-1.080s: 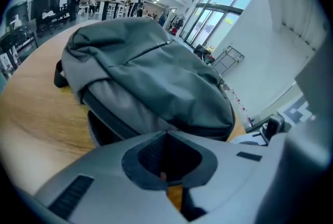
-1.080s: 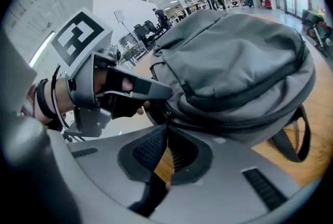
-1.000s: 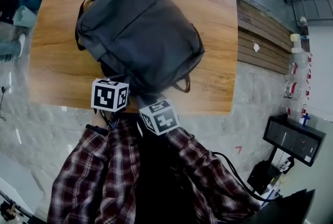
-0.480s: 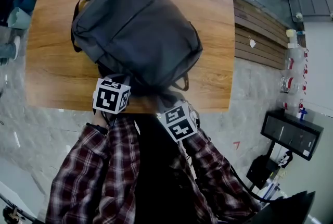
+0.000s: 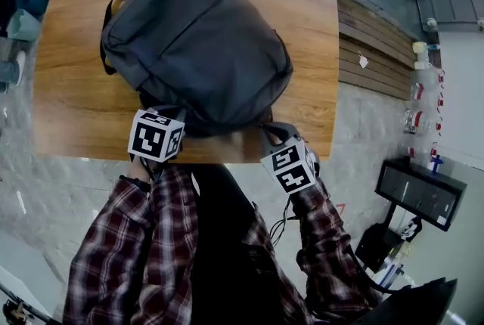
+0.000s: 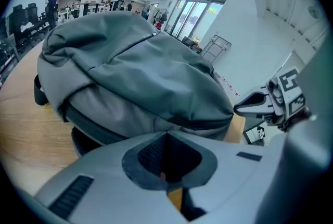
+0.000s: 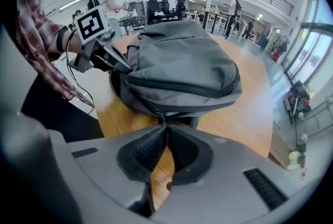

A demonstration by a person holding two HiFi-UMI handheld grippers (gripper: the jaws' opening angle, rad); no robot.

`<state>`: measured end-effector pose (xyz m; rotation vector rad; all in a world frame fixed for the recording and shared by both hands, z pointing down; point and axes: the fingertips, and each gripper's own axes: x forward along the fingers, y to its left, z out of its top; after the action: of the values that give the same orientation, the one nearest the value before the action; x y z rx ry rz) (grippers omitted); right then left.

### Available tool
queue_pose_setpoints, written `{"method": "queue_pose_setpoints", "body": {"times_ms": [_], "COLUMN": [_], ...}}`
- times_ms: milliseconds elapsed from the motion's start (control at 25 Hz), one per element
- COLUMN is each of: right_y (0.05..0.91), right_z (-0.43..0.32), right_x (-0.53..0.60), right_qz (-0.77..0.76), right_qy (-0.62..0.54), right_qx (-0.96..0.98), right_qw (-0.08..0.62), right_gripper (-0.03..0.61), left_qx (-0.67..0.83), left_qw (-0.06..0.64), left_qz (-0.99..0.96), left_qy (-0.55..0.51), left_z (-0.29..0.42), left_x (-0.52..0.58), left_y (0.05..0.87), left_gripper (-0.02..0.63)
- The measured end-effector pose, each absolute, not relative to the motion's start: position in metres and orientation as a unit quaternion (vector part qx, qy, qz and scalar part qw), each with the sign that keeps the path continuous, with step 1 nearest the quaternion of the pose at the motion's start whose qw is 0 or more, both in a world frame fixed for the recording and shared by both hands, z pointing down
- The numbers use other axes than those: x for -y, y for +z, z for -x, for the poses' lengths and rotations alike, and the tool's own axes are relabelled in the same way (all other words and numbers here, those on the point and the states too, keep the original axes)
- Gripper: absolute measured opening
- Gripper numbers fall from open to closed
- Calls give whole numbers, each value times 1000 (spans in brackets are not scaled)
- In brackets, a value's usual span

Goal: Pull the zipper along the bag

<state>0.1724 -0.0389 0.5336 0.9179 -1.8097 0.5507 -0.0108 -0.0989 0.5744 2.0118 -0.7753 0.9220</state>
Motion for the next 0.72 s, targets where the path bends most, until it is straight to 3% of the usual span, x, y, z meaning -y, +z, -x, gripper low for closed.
{"method": "queue_pose_setpoints", "body": {"times_ms": [240,400,520,640,720], "right_y": [536,540,548,548,547], "right_z": [-143,-95,-47,0,20], "right_x": [27,28,32,37,41], "right_qz": [-371,-359,-346,-334,-333], "right_qy": [287,331,355,369,372], "right_qx": [761,780,791,802,804], "right_qw": [448,392,358,330,323], "right_gripper": [15,15,15,15,15], "left_qx": [300,387,464,422,388], "left_qw": [361,345,380,449,473], "left_qz": [-792,-757,-738,-760,-764], "left_qy": [390,399,309,208,205], "left_z": [22,61,84,63,48], "left_x": [111,154,175,152,131], "left_y": [576,569,527,491,499], "left_gripper": [9,9,9,9,9]}}
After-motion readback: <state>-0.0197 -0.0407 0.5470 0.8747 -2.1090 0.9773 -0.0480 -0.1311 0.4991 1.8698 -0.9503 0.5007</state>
